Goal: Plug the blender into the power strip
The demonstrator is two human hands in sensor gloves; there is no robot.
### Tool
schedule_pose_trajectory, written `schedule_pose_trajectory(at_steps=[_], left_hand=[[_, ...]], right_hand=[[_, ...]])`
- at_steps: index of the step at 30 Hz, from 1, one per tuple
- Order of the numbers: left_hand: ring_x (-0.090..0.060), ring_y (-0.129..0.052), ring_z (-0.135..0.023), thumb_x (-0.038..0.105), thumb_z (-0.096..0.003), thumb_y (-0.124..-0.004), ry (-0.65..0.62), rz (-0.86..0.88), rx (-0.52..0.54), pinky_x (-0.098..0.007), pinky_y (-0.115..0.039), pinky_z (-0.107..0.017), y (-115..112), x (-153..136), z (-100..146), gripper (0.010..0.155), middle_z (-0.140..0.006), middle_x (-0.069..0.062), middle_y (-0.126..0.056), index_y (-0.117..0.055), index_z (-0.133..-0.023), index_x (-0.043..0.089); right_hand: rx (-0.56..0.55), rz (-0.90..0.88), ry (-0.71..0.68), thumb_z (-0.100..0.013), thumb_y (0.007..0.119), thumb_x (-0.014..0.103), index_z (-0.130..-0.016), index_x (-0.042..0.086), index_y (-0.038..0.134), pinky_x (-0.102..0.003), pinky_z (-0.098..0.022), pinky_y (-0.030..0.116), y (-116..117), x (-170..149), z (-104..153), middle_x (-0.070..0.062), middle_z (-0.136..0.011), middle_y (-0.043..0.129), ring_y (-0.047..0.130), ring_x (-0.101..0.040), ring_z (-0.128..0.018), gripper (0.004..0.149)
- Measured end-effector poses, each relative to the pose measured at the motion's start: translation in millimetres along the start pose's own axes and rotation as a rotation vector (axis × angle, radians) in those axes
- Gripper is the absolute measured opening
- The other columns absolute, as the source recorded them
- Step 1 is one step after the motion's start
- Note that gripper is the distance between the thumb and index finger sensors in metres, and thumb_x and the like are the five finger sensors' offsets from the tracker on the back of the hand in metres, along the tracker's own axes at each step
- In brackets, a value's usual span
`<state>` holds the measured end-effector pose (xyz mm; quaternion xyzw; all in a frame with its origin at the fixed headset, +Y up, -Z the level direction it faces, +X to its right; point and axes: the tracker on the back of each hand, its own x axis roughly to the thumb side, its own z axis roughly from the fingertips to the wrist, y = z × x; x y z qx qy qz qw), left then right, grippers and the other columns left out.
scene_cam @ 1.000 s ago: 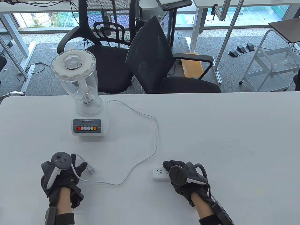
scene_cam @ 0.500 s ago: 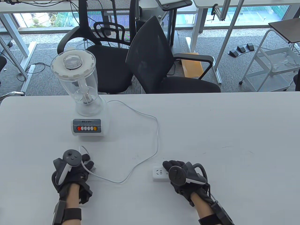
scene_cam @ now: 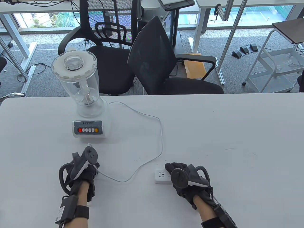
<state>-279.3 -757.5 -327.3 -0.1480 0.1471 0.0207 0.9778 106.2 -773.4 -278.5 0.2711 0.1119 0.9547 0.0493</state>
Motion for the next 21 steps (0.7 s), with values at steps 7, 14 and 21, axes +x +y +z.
schedule_pose_trajectory(at_steps=[7, 14, 21], left_hand=[[-0.013, -0.112, -0.045, 0.046, -0.0422, -0.085, -0.037, -0.294, -0.034, -0.053, -0.081, -0.060, 11.3, 32.0, -7.3, 0.047, -0.061, 0.007, -0.112, -0.097, -0.080, 0.021], [-0.015, -0.113, -0.049, 0.042, -0.0470, -0.081, -0.076, -0.722, -0.108, -0.050, -0.083, -0.060, -1.1, 80.7, -8.7, 0.049, -0.065, 0.001, -0.112, -0.094, -0.084, 0.013], [-0.017, -0.111, -0.052, 0.045, -0.0427, -0.084, 0.016, -0.726, -0.171, -0.050, -0.080, -0.062, -3.8, 86.0, -14.9, 0.055, -0.069, 0.001, -0.111, -0.093, -0.086, 0.011]], right_hand=[[0.000, 0.002, 0.000, -0.042, 0.083, 0.021, -0.111, 0.007, 0.038, -0.063, -0.060, 0.065, 0.4, 0.0, 0.1, -0.024, -0.110, 0.048, 0.061, -0.052, -0.094, 0.084], [0.001, 0.006, 0.000, -0.042, 0.083, 0.021, -0.111, 0.007, 0.037, -0.063, -0.060, 0.065, 0.8, 0.1, 0.0, -0.025, -0.110, 0.048, 0.061, -0.053, -0.094, 0.084], [0.000, 0.006, 0.000, -0.042, 0.083, 0.021, -0.111, 0.007, 0.037, -0.063, -0.060, 0.065, 1.1, 0.2, 0.0, -0.025, -0.110, 0.048, 0.060, -0.053, -0.094, 0.084]])
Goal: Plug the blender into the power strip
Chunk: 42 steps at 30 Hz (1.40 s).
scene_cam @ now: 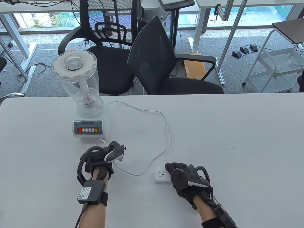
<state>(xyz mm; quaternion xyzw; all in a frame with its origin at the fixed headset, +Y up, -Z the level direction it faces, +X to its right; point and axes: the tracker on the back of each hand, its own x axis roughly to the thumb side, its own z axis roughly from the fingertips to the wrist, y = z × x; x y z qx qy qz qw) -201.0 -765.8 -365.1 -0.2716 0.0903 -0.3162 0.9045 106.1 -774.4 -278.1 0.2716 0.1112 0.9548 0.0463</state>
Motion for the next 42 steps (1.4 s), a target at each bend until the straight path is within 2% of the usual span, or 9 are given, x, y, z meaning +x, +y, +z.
schedule_pose_trajectory(at_steps=[5, 8, 13, 17, 20, 26, 31, 36, 42], left_hand=[[-0.017, -0.111, -0.051, 0.053, -0.0447, -0.089, 0.008, 0.133, -0.041, -0.050, -0.080, -0.062, -1.8, -16.1, -2.5, 0.056, -0.069, 0.003, -0.111, -0.094, -0.084, 0.013], [-0.016, -0.111, -0.052, 0.055, -0.0449, -0.088, -0.037, 0.239, -0.055, -0.049, -0.080, -0.062, -2.5, -22.8, -1.7, 0.056, -0.069, 0.005, -0.111, -0.095, -0.083, 0.015], [-0.016, -0.110, -0.056, 0.054, -0.0451, -0.086, -0.088, 0.392, 0.074, -0.050, -0.079, -0.064, 5.0, -28.8, 14.3, 0.054, -0.074, 0.006, -0.109, -0.090, -0.088, 0.020], [-0.016, -0.111, -0.055, 0.054, -0.0453, -0.086, -0.157, 0.482, 0.107, -0.050, -0.080, -0.063, 13.9, -28.5, 26.5, 0.053, -0.073, 0.007, -0.109, -0.090, -0.087, 0.022], [-0.016, -0.111, -0.055, 0.055, -0.0454, -0.086, -0.213, 0.505, 0.110, -0.050, -0.080, -0.063, 21.3, -26.0, 35.9, 0.054, -0.072, 0.007, -0.109, -0.090, -0.087, 0.021], [-0.016, -0.111, -0.055, 0.054, -0.0457, -0.085, -0.275, 0.629, 0.221, -0.050, -0.080, -0.063, 32.0, -20.5, 53.9, 0.053, -0.074, 0.008, -0.108, -0.089, -0.088, 0.022], [-0.015, -0.111, -0.055, 0.055, -0.0461, -0.084, -0.341, 0.678, 0.256, -0.049, -0.080, -0.063, 42.0, -12.6, 68.0, 0.054, -0.073, 0.008, -0.108, -0.089, -0.088, 0.022], [-0.015, -0.111, -0.055, 0.054, -0.0462, -0.084, -0.441, 0.815, 0.309, -0.049, -0.080, -0.063, 54.3, 1.7, 84.1, 0.053, -0.074, 0.008, -0.108, -0.088, -0.089, 0.022], [-0.014, -0.111, -0.055, 0.054, -0.0463, -0.084, -0.525, 0.885, 0.342, -0.049, -0.080, -0.062, 65.7, 24.8, 97.8, 0.053, -0.073, 0.008, -0.108, -0.088, -0.089, 0.022]], right_hand=[[0.000, -0.001, -0.001, -0.042, 0.083, 0.021, -0.111, 0.007, 0.037, -0.063, -0.060, 0.065, 0.2, -0.1, -0.1, -0.025, -0.110, 0.048, 0.061, -0.053, -0.094, 0.084], [0.000, -0.001, -0.001, -0.042, 0.083, 0.021, -0.111, 0.007, 0.037, -0.063, -0.060, 0.065, 0.3, -0.1, -0.1, -0.025, -0.110, 0.048, 0.061, -0.053, -0.094, 0.084], [-0.002, -0.005, -0.002, -0.042, 0.083, 0.021, -0.111, 0.007, 0.037, -0.064, -0.060, 0.064, 0.9, -0.6, -0.2, -0.025, -0.110, 0.048, 0.060, -0.053, -0.094, 0.084], [-0.004, -0.007, -0.002, -0.042, 0.082, 0.021, -0.111, 0.007, 0.037, -0.064, -0.060, 0.064, 1.2, -0.7, -0.1, -0.025, -0.110, 0.047, 0.060, -0.053, -0.094, 0.084], [-0.005, -0.009, -0.001, -0.042, 0.082, 0.021, -0.111, 0.007, 0.037, -0.064, -0.060, 0.064, 1.4, -0.8, 0.1, -0.025, -0.110, 0.047, 0.060, -0.053, -0.094, 0.084], [-0.005, -0.008, -0.001, -0.042, 0.082, 0.021, -0.111, 0.007, 0.037, -0.064, -0.060, 0.064, 1.6, -1.0, 0.2, -0.025, -0.110, 0.047, 0.060, -0.053, -0.094, 0.084], [-0.005, -0.007, 0.001, -0.042, 0.082, 0.021, -0.111, 0.007, 0.037, -0.064, -0.060, 0.064, 1.8, -0.9, 0.5, -0.025, -0.110, 0.047, 0.060, -0.053, -0.094, 0.084], [-0.004, -0.010, 0.002, -0.043, 0.082, 0.021, -0.111, 0.007, 0.036, -0.063, -0.060, 0.063, 2.0, -1.2, 0.6, -0.024, -0.111, 0.047, 0.059, -0.053, -0.094, 0.084], [-0.004, -0.011, 0.002, -0.043, 0.082, 0.021, -0.111, 0.008, 0.036, -0.063, -0.060, 0.063, 2.1, -1.3, 0.6, -0.024, -0.111, 0.046, 0.059, -0.053, -0.095, 0.084]])
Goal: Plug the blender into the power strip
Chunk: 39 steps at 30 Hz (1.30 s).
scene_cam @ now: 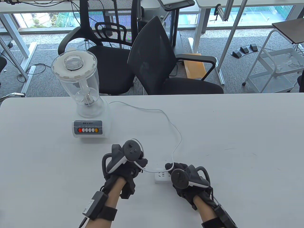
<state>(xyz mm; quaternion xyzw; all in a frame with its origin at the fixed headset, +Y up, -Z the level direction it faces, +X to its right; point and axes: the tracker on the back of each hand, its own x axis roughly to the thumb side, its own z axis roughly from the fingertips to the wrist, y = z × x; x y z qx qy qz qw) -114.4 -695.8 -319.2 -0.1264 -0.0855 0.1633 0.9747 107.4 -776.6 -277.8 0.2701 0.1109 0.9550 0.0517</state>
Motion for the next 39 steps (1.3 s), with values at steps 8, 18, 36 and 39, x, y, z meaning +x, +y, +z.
schedule_pose_trajectory(at_steps=[8, 18, 36, 39], left_hand=[[-0.015, -0.109, -0.059, 0.051, -0.0463, -0.083, -0.075, 0.086, 0.007, -0.049, -0.079, -0.064, -12.6, 22.2, -0.6, 0.053, -0.078, 0.008, -0.105, -0.084, -0.092, 0.024], [-0.013, -0.108, -0.061, 0.047, -0.0444, -0.083, -0.150, 0.113, -0.017, -0.049, -0.078, -0.066, -36.3, 37.6, -3.8, 0.052, -0.083, 0.010, -0.102, -0.080, -0.093, 0.030], [-0.012, -0.106, -0.064, 0.044, -0.0421, -0.084, -0.184, 0.086, -0.034, -0.050, -0.075, -0.068, -55.5, 41.2, -11.8, 0.051, -0.088, 0.011, -0.099, -0.075, -0.092, 0.038], [-0.012, -0.105, -0.065, 0.043, -0.0409, -0.084, -0.193, 0.080, -0.036, -0.051, -0.075, -0.069, -55.0, 40.4, -11.7, 0.051, -0.088, 0.014, -0.099, -0.075, -0.091, 0.038]], right_hand=[[0.002, -0.003, 0.001, -0.043, 0.082, 0.022, -0.112, 0.008, 0.035, -0.063, -0.061, 0.062, -0.1, -0.3, 0.3, -0.024, -0.111, 0.046, 0.059, -0.052, -0.095, 0.084], [0.006, -0.014, 0.000, -0.043, 0.082, 0.022, -0.112, 0.009, 0.035, -0.063, -0.061, 0.062, 0.3, -1.2, 0.8, -0.023, -0.111, 0.045, 0.058, -0.052, -0.095, 0.084], [0.008, -0.018, 0.000, -0.043, 0.082, 0.022, -0.112, 0.009, 0.035, -0.063, -0.061, 0.061, 0.2, -1.9, 0.8, -0.023, -0.112, 0.045, 0.058, -0.052, -0.095, 0.084], [0.008, -0.018, 0.000, -0.043, 0.082, 0.022, -0.112, 0.009, 0.035, -0.063, -0.061, 0.061, 0.2, -1.9, 0.8, -0.023, -0.112, 0.045, 0.058, -0.052, -0.095, 0.084]])
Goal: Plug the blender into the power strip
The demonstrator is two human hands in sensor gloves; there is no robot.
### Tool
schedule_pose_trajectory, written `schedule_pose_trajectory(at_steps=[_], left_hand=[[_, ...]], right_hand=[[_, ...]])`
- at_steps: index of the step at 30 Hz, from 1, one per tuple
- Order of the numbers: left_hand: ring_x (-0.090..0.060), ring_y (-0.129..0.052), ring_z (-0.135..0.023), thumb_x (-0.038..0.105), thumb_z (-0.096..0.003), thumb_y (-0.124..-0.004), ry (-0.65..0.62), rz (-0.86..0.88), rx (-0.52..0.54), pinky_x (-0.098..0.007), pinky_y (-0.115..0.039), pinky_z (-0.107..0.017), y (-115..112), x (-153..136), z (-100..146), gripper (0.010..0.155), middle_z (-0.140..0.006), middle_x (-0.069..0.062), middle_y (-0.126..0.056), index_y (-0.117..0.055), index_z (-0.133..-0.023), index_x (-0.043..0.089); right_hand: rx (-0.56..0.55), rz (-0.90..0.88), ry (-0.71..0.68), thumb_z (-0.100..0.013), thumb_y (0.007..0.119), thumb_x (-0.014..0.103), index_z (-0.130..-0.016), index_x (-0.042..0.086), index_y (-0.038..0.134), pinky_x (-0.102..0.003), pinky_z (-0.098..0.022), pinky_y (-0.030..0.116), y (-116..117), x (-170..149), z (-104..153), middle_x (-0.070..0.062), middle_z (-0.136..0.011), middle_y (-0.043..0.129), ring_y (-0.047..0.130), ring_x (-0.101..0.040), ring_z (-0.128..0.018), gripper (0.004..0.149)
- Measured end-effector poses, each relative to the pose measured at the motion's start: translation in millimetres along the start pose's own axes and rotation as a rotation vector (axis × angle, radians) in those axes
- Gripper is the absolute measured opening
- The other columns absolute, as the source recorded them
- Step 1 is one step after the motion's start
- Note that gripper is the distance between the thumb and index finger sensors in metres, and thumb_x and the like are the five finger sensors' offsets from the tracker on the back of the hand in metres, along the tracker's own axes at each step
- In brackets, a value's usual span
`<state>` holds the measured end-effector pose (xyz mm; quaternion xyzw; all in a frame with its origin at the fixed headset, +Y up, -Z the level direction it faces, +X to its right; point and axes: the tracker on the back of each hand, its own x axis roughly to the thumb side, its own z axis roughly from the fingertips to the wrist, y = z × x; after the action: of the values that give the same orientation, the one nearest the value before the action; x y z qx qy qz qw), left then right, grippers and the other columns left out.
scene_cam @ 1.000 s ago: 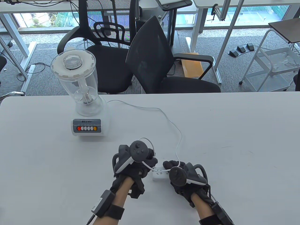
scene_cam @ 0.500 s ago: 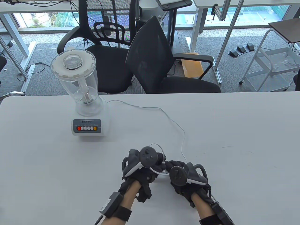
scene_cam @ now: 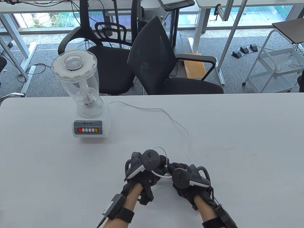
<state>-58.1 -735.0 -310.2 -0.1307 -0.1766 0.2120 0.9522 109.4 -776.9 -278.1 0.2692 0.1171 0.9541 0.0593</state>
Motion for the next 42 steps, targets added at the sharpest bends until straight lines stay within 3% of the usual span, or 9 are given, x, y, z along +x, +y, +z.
schedule_pose_trajectory(at_steps=[31, 42], left_hand=[[-0.010, -0.106, -0.060, 0.044, -0.0413, -0.082, 0.025, 0.053, 0.058, -0.050, -0.077, -0.067, 0.5, -13.2, -1.0, 0.051, -0.085, 0.014, -0.100, -0.075, -0.091, 0.037], [-0.015, -0.102, -0.064, 0.045, -0.0397, -0.082, 0.018, 0.039, 0.070, -0.056, -0.075, -0.067, -7.5, -17.6, 0.8, 0.052, -0.085, 0.015, -0.100, -0.075, -0.091, 0.037]], right_hand=[[0.004, -0.005, -0.001, -0.044, 0.081, 0.023, -0.112, 0.009, 0.035, -0.063, -0.062, 0.061, -0.7, -1.5, -0.5, -0.023, -0.111, 0.045, 0.058, -0.052, -0.095, 0.084], [0.004, -0.003, -0.001, -0.044, 0.081, 0.023, -0.112, 0.009, 0.035, -0.063, -0.062, 0.061, -0.6, -1.3, -0.4, -0.023, -0.112, 0.045, 0.058, -0.052, -0.095, 0.084]])
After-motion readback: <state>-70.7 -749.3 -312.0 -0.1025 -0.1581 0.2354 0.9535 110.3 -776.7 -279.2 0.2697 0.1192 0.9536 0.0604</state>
